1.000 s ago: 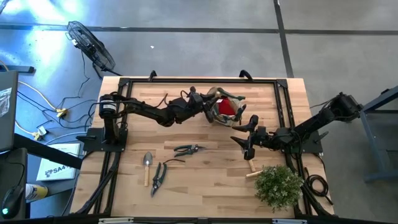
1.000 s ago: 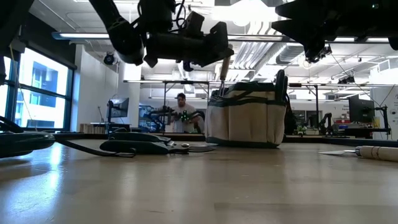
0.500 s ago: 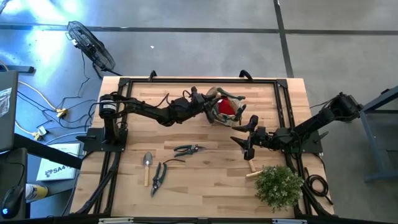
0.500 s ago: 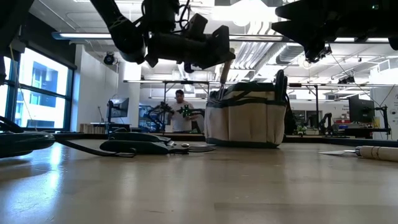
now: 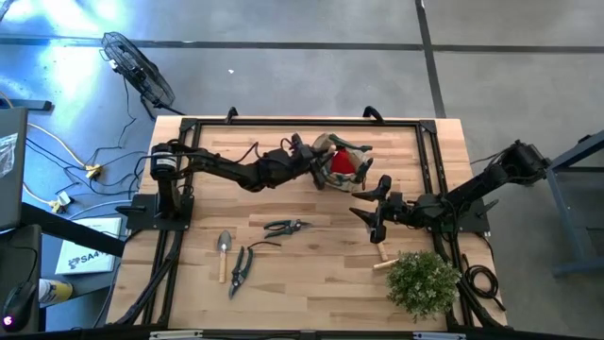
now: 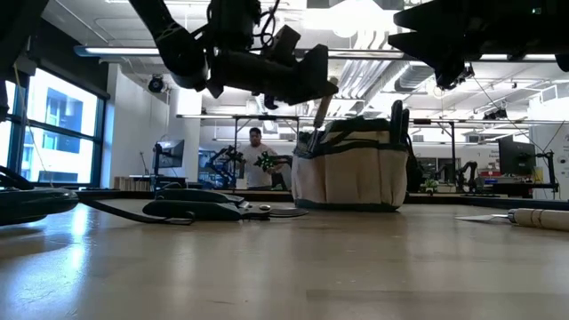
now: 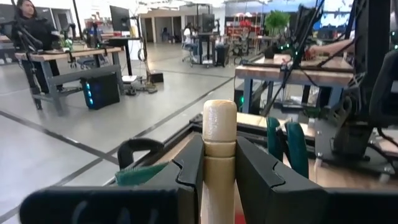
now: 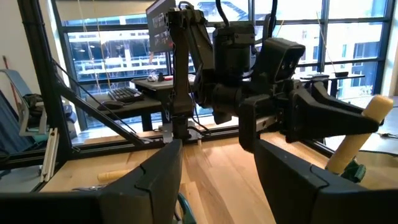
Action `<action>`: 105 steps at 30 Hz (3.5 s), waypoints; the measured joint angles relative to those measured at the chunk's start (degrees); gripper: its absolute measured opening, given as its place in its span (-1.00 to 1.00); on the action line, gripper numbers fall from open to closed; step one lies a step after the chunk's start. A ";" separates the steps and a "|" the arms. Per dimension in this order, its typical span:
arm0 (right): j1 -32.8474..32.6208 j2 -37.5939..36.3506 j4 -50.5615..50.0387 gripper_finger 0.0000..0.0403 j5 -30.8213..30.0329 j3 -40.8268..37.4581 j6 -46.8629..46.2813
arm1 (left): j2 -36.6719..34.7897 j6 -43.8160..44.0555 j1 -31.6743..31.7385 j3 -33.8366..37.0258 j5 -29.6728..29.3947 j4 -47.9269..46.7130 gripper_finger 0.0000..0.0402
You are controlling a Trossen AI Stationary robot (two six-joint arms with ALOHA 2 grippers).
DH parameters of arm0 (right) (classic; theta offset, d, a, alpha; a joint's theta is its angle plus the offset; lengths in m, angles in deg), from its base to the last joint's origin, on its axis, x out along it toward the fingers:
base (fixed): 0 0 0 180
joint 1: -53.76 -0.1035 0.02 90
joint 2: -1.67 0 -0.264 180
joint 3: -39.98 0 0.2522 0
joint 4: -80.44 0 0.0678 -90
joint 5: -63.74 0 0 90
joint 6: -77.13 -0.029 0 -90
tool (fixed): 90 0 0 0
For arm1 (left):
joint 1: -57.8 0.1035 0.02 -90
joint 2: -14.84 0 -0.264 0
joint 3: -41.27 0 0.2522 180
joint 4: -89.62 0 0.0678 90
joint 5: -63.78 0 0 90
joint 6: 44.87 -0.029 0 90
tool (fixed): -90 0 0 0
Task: Pick & Place Garden tools in Gardening bag
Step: Put the brown hand rake into the light brown gardening bag
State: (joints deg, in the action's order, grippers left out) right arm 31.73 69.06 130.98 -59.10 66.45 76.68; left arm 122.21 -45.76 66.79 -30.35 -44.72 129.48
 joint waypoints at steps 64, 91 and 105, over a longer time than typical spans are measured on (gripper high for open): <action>-4.38 -0.02 13.27 -0.05 29.87 -0.02 -1.03 | 4.33 -19.19 9.52 -23.87 34.08 -24.84 -0.72; -4.10 -0.02 9.11 -0.05 28.29 -0.02 -1.36 | 7.39 -21.81 8.53 -25.16 32.51 -42.68 -0.72; -4.12 -0.02 8.39 -0.05 28.29 -0.02 -1.45 | 7.39 -21.81 2.22 -35.99 21.07 -66.16 -0.72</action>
State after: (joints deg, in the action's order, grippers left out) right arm 27.61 69.04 139.36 -30.82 66.43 75.23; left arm 129.60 -67.57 69.01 -66.35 -23.65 63.33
